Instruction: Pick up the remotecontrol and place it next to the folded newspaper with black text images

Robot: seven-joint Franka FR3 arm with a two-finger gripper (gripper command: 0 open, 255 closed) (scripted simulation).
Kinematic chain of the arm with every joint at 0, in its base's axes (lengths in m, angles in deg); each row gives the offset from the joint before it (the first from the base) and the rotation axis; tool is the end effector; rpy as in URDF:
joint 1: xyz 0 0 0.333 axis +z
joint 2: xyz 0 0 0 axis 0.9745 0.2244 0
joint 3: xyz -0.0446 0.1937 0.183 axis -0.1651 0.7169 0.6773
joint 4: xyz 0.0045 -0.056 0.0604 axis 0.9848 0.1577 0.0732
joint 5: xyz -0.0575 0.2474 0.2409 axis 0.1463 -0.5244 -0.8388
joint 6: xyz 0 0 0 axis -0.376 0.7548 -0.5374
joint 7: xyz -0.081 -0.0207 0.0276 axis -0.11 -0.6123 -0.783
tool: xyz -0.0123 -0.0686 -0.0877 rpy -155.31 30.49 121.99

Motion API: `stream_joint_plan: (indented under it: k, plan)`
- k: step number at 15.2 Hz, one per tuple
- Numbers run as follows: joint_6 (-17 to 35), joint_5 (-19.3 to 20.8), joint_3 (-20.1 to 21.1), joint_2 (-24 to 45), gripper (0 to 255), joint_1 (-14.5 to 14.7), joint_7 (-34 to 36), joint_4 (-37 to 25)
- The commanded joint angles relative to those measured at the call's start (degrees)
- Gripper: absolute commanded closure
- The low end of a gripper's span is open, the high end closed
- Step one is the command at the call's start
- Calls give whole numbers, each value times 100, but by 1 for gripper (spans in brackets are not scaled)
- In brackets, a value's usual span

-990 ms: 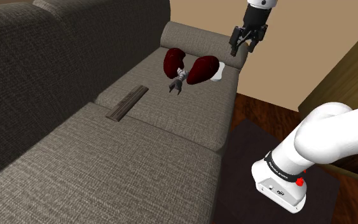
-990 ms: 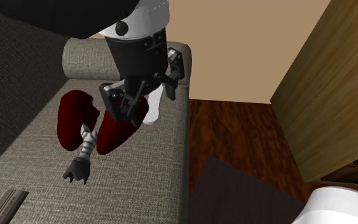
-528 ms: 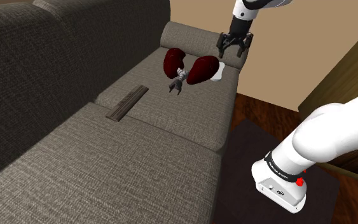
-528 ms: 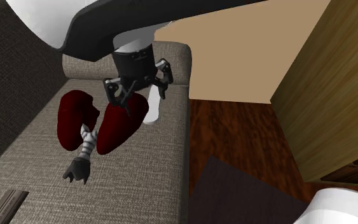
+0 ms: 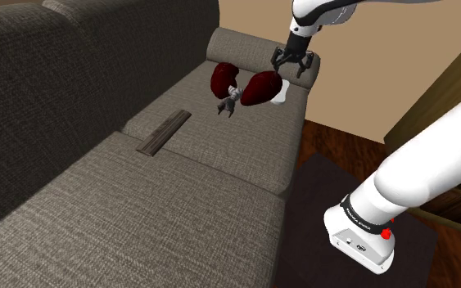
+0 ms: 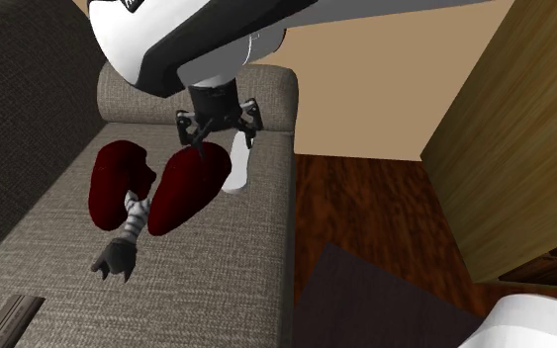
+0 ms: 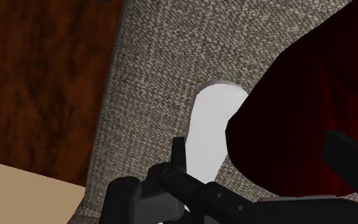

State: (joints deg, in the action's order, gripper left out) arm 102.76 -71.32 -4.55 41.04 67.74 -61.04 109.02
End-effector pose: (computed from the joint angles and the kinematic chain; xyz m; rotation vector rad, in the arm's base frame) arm 0.4548 -0.1645 0.4181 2.9213 -1.1363 0.0387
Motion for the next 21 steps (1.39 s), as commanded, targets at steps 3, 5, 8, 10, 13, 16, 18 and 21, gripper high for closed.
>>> stream_joint_plan:
  k: [3,5,8,10,13,16,18,21]
  plan:
    - [348,-229,-170,776,0,-161,310,-375]
    - [495,-369,-258,1148,0,-243,442,-598]
    - [682,-606,-373,1699,0,-385,624,-952]
    - [763,-639,-373,1779,0,-403,628,-949]
    - [965,-686,-366,1902,0,-406,597,-863]
    - [1203,-749,-358,2059,0,-408,555,-776]
    - [1203,-752,-366,2059,0,-400,553,-777]
    - [1202,-755,-373,2060,0,-393,551,-777]
